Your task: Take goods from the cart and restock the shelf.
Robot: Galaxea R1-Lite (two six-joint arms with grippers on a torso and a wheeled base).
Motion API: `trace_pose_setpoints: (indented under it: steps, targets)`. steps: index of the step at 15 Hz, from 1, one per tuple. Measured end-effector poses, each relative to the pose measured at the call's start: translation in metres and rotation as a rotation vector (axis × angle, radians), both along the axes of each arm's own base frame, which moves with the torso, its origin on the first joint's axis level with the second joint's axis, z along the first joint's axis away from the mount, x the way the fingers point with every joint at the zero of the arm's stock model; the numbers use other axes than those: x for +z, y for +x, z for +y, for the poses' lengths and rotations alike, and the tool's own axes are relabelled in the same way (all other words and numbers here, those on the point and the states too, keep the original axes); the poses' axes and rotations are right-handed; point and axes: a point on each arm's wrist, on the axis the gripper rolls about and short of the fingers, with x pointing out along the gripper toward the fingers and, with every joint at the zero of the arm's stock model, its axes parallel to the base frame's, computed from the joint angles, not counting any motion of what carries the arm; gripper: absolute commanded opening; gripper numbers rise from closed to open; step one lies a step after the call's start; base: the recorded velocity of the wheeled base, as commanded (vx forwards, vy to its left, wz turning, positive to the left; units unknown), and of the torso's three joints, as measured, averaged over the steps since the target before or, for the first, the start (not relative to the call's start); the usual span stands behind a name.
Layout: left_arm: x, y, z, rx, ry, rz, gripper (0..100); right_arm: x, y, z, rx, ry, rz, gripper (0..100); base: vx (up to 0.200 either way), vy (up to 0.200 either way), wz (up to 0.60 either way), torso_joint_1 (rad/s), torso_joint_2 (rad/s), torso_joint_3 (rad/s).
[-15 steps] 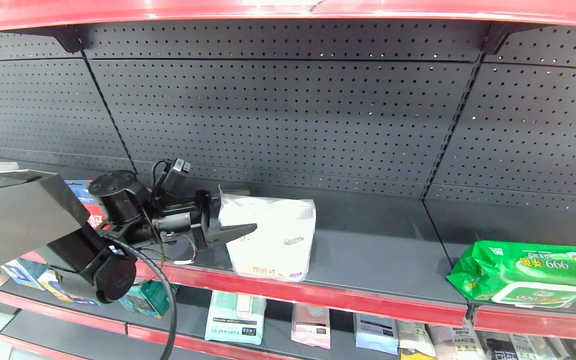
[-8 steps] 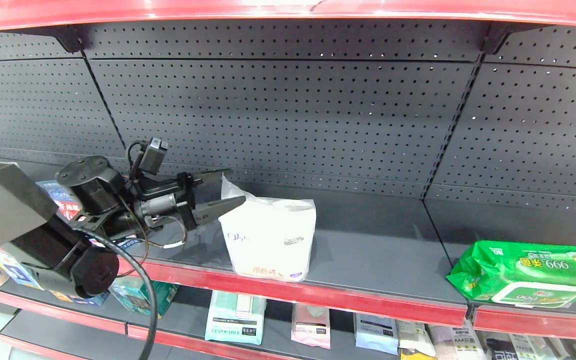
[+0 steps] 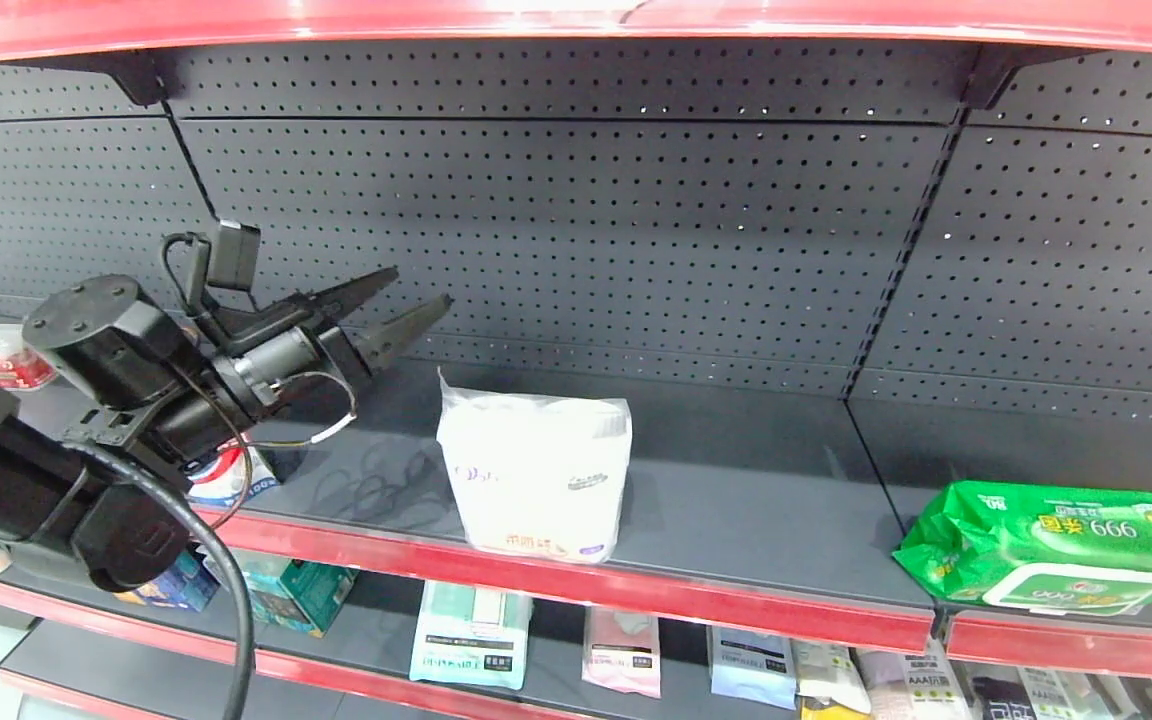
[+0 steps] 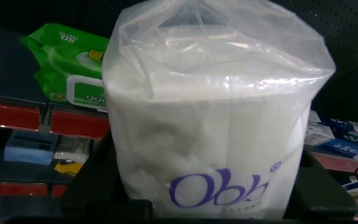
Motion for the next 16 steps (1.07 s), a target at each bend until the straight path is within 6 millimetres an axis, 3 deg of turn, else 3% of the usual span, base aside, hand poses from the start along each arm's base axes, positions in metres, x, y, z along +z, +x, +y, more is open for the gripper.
trace_pose_setpoints:
  steps: [3, 6, 9, 12, 16]
  targets:
    - [0.010, 0.003, 0.013, 0.193, -0.044, 0.011, 100, -0.002, 0.000, 0.000, 0.003, 0.002, 0.004, 0, 0.000, 0.000, 0.00, 0.000, 0.00, 0.000]
    - [0.008, -0.001, 0.022, 0.454, -0.049, 0.205, 100, -0.005, 0.000, 0.000, 0.007, 0.006, 0.013, 0, 0.000, 0.000, 0.00, 0.000, 0.00, 0.000]
    - [0.019, -0.025, 0.027, 0.598, -0.002, 0.354, 100, -0.006, 0.000, 0.000, 0.006, 0.011, 0.011, 0, 0.000, 0.000, 0.00, 0.000, 0.00, 0.000]
    - [0.030, -0.072, 0.030, 0.583, 0.103, 0.459, 100, -0.004, 0.001, 0.001, 0.039, 0.013, 0.008, 0, 0.000, 0.000, 0.00, 0.000, 0.00, 0.000]
    - [0.028, -0.165, 0.040, 0.526, 0.241, 0.492, 100, -0.005, 0.002, 0.002, 0.136, 0.061, 0.002, 0, 0.000, 0.000, 0.00, 0.000, 0.00, 0.000]
